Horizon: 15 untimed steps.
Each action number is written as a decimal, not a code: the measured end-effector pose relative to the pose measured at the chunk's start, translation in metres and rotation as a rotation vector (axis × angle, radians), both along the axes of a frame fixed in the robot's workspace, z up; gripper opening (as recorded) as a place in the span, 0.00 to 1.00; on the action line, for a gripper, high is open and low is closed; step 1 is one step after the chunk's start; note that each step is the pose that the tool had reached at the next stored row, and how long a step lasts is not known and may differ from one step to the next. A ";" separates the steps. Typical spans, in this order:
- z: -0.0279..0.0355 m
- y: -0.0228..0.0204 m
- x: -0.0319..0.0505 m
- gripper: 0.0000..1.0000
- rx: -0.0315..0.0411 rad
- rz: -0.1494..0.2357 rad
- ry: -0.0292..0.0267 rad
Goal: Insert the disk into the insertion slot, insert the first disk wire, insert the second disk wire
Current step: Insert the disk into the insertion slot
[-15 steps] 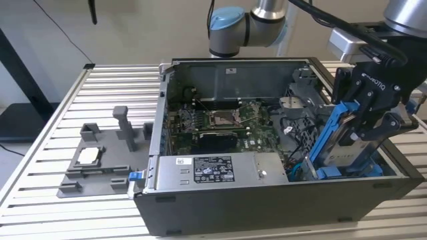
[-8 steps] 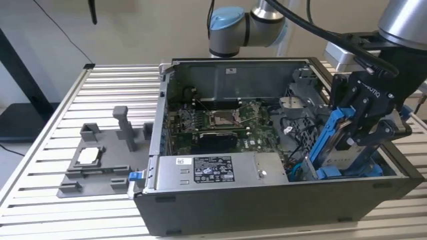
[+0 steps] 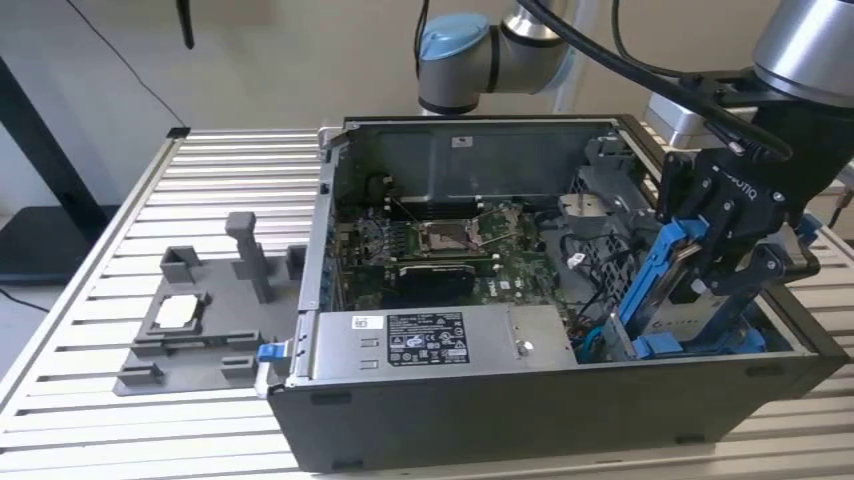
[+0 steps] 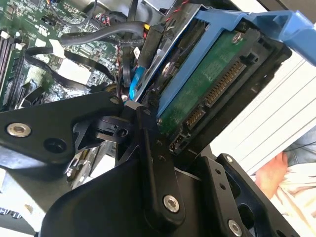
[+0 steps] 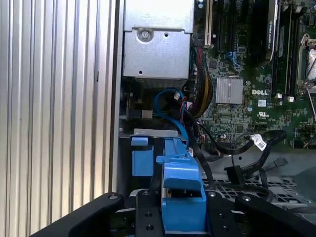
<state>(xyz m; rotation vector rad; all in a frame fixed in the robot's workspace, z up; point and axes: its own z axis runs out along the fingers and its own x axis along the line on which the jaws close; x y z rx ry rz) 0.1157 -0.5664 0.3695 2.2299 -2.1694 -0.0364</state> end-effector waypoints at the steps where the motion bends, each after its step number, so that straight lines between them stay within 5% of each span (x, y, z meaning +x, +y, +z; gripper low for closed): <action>1: 0.0000 0.0000 0.0000 0.33 0.0000 0.000 0.0000; 15: -0.0002 0.0000 -0.0001 0.40 -0.0001 0.000 0.0000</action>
